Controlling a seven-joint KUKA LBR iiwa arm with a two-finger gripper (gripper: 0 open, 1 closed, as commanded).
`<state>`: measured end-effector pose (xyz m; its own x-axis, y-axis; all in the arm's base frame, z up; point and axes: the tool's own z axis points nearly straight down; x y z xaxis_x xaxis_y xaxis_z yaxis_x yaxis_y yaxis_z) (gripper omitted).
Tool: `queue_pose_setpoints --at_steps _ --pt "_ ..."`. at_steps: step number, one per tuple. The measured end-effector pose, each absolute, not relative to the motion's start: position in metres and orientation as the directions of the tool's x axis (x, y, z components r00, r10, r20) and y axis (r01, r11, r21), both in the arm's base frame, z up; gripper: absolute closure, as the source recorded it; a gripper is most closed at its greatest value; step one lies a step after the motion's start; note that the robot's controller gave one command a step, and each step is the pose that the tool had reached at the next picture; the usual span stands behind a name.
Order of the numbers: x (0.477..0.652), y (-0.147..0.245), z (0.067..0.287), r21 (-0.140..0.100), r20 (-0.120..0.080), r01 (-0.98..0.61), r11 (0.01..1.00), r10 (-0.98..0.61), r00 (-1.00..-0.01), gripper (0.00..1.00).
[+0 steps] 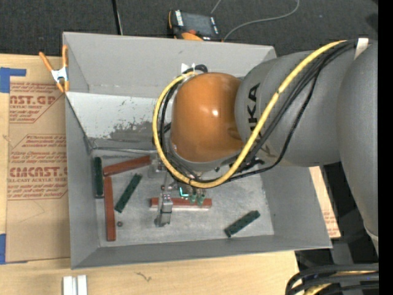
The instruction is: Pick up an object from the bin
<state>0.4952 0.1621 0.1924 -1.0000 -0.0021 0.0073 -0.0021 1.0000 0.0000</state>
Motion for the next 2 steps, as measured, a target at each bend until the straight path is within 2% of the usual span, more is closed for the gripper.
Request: queue_pose_setpoints --at_steps 1,2 --pt "0.524 0.0988 0.0791 -0.003 0.005 0.193 0.981 0.193 -0.981 0.0" --pt "0.5249 0.1011 0.0829 0.001 0.001 0.191 0.982 0.191 -0.982 1.0"
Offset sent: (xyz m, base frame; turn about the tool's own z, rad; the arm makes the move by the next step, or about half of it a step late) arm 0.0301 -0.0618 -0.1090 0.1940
